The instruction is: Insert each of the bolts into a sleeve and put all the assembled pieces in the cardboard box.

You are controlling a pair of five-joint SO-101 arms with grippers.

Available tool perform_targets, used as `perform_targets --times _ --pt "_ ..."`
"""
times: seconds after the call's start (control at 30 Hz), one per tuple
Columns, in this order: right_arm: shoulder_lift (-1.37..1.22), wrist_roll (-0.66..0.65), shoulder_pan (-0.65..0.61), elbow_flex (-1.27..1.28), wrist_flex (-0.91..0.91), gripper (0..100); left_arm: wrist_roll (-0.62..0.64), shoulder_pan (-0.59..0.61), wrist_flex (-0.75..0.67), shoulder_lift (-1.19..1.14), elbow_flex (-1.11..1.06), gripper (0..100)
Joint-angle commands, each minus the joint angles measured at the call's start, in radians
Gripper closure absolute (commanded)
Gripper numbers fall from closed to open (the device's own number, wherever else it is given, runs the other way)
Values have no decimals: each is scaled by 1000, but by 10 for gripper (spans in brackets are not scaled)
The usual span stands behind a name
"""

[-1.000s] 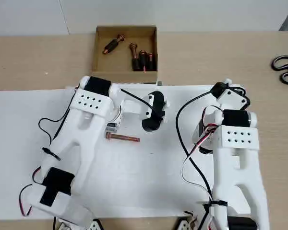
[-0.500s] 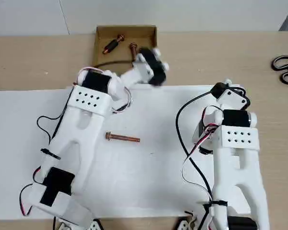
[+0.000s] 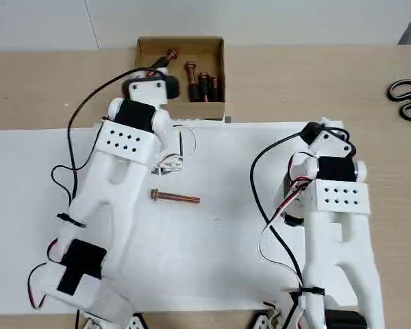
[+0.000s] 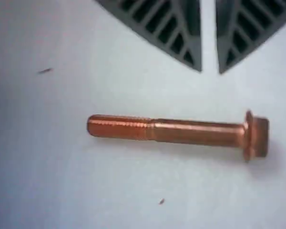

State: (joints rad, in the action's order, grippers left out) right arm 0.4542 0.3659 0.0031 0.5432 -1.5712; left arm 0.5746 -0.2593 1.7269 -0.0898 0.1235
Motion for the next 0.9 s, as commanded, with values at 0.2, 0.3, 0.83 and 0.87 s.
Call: perform_targets --times 0.2,0.3,0.83,0.87 --pt "166 -5 5 -8 -56 995 459 -23 25 6 -130 993" --pt "254 -6 5 -8 -56 995 468 -32 23 5 -189 993" --pt "355 -5 8 -3 -64 995 468 -32 -60 5 -232 836" --pt "355 -5 8 -3 -64 995 468 -32 -60 5 -232 818"
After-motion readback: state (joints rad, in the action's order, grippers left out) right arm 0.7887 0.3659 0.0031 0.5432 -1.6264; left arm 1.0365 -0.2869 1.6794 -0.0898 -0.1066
